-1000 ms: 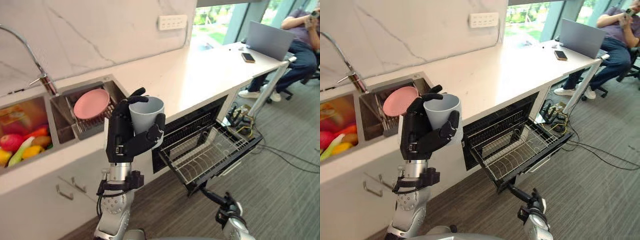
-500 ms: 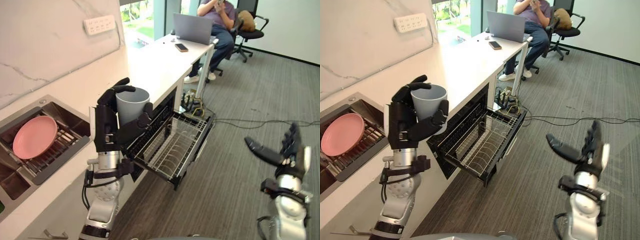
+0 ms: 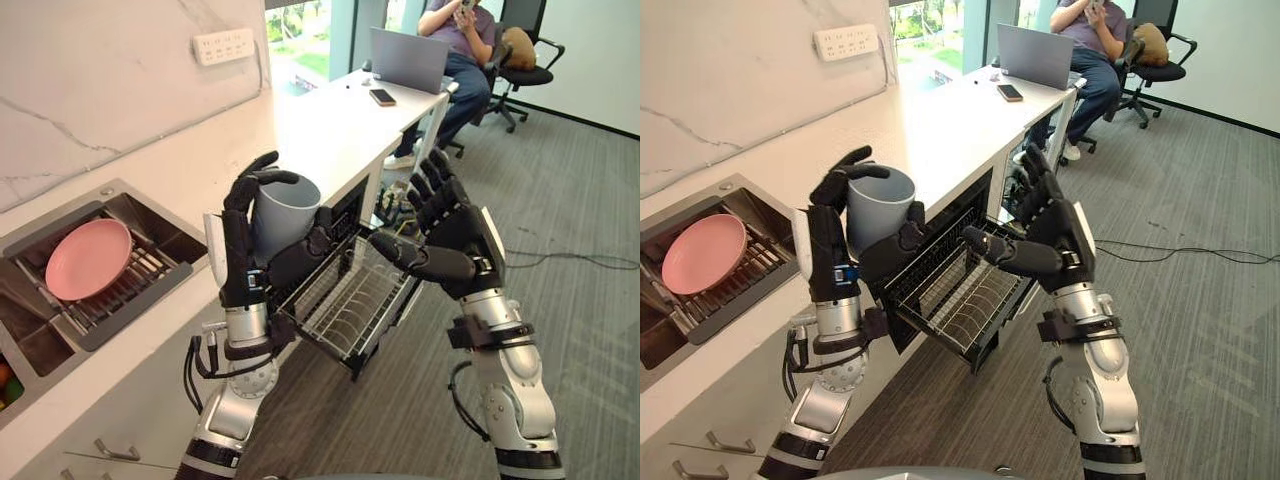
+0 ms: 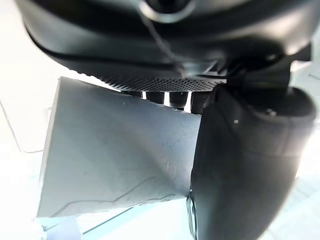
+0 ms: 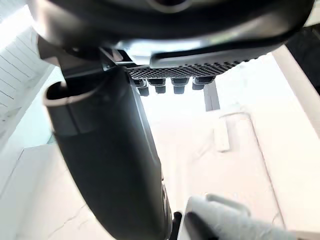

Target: Walk over to the sink, pick up the cup, carry it to the dishwasher, place the cup inside the dishwasher, then close the dishwasher door

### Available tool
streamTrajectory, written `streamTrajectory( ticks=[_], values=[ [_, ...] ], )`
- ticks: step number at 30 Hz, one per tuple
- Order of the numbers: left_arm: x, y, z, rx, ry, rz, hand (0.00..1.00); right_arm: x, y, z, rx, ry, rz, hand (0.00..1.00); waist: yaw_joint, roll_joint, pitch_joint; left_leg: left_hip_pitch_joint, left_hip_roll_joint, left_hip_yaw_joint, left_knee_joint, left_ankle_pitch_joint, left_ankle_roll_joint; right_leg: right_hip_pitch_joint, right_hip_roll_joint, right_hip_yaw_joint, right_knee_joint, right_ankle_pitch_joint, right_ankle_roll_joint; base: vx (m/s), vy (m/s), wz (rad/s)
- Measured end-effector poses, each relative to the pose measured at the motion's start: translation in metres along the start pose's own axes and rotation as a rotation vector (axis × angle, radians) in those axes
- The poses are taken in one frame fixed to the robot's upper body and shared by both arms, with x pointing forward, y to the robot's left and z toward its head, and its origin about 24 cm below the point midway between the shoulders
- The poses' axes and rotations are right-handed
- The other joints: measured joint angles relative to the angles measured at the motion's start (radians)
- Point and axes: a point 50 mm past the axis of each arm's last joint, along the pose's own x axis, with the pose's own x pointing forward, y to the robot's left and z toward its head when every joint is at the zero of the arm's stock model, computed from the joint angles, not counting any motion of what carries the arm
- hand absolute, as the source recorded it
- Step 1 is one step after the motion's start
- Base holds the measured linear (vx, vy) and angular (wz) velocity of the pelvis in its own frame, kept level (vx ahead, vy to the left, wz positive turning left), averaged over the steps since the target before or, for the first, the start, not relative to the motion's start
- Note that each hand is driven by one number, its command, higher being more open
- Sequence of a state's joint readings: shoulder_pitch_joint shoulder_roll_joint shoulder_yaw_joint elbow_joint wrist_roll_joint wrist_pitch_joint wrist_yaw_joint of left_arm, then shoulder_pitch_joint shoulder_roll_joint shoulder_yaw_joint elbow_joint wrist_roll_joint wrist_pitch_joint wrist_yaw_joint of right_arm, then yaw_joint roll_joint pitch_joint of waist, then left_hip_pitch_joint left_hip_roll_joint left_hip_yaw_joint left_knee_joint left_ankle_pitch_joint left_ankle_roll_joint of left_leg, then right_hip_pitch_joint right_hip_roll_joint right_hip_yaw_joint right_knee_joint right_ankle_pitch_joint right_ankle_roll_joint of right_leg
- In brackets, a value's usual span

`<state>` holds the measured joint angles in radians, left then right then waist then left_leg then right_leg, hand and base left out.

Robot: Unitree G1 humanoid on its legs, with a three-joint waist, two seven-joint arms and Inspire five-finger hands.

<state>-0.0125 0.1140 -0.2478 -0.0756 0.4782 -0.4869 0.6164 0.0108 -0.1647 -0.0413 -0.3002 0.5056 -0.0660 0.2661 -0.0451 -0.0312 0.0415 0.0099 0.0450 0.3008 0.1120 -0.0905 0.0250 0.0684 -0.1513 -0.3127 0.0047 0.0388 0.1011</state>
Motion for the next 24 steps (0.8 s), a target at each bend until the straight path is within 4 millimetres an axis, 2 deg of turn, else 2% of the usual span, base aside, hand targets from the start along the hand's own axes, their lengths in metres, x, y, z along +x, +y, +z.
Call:
streamTrajectory(
  ticks=[7,14,19,24],
  values=[
    [-0.011,-0.024,0.009,-0.008,-0.040,-0.132,0.00,0.011,0.017,-0.002,0.132,-0.015,0.080,1.00,0.001,-0.007,-0.007,0.037,-0.046,-0.011,-0.111,0.062,0.022,0.000,-0.021,-0.019,-0.012,0.019,0.004,-0.05,0.050,0.07],
    [-0.014,-0.028,0.013,-0.004,-0.085,-0.168,0.00,0.013,0.025,-0.008,0.182,0.029,0.119,1.00,0.001,-0.006,-0.008,0.067,-0.063,-0.024,-0.200,0.111,0.022,0.000,-0.025,-0.029,-0.013,0.019,0.004,-0.07,0.017,0.05],
    [-0.020,-0.035,0.021,0.033,-0.175,-0.232,0.00,0.014,0.029,-0.013,0.192,0.074,0.146,1.00,0.000,-0.004,-0.009,0.062,-0.064,-0.031,-0.203,0.119,0.021,0.000,-0.025,-0.041,-0.018,0.018,0.004,-0.04,-0.004,0.04],
    [-0.020,-0.035,0.022,0.047,-0.189,-0.240,0.00,0.013,0.031,-0.017,0.174,0.122,0.194,1.00,-0.002,-0.002,-0.011,0.058,-0.064,-0.038,-0.204,0.128,0.018,0.000,-0.024,-0.048,-0.022,0.017,0.003,-0.03,-0.012,0.04]
  ],
)
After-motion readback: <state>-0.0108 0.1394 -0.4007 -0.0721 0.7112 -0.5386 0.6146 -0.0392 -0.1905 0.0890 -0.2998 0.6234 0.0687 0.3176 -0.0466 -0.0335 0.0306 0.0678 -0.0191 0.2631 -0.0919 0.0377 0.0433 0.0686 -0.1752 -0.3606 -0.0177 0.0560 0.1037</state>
